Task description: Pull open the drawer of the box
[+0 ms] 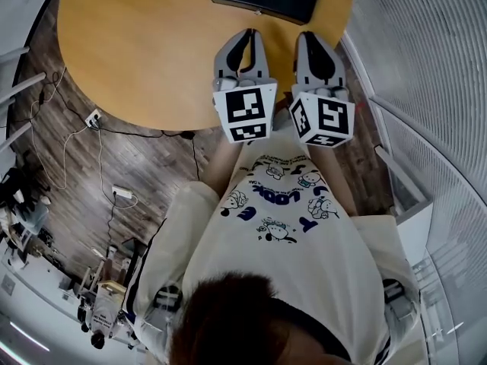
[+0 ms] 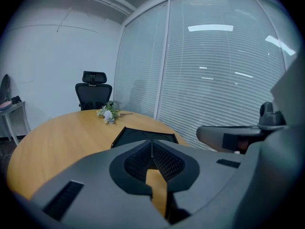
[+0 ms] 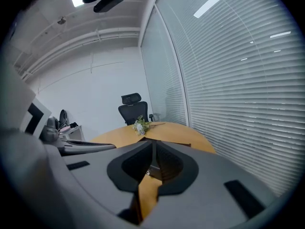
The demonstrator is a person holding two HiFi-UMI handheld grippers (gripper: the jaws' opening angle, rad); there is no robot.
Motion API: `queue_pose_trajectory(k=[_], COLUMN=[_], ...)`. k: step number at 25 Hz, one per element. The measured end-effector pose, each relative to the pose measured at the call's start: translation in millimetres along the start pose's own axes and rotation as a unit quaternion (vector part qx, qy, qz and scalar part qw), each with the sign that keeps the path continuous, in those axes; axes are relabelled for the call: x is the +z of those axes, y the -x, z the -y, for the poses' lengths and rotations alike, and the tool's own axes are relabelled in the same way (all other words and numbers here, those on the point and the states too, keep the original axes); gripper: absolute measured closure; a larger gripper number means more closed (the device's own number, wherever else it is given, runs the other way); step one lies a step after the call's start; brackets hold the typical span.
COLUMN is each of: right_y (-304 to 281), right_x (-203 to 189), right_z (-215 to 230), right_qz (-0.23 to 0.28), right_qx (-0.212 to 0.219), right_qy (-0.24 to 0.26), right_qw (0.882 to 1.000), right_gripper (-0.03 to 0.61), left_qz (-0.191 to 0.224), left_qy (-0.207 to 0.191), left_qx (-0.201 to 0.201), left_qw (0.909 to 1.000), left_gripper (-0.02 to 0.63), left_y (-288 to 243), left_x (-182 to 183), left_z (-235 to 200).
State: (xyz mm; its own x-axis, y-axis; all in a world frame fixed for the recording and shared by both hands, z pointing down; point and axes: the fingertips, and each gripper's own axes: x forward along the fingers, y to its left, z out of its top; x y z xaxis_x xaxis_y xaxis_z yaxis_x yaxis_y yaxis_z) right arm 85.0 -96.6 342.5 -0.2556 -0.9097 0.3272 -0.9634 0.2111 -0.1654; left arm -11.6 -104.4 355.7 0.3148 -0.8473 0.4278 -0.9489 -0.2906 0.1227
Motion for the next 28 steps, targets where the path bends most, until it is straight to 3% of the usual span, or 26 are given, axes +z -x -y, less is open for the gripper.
queue_pose_trajectory(k=[25,26,28], right_y=[-43.2,-44.7,-48.4], right_x=[-39.0,-40.3,-42.8], right_z=[12.8,12.4,10.7], right_qz=[-0.048,-0.050,-0.055], right_qx=[0.025,0.026,0.028], right_qy=[-0.012,-0.013,-0.014], right_qw=[0.998,0.998,0.998], right_gripper=[0.537,0.537,0.535], left_qz=[-0.087,-0.092,-0.102], left_qy=[0.015,0.018,0.028], left_qx=[0.014,0.011,0.002], left_qw=[0.9960,0.9956,0.9943], left_gripper=[0.594,0.591,0.520], left_y=[-59.4,-61.8,-66.8], left_x=[-69.2,-72.3,-78.6], left_z=[-19.8,-20.4,-21.6])
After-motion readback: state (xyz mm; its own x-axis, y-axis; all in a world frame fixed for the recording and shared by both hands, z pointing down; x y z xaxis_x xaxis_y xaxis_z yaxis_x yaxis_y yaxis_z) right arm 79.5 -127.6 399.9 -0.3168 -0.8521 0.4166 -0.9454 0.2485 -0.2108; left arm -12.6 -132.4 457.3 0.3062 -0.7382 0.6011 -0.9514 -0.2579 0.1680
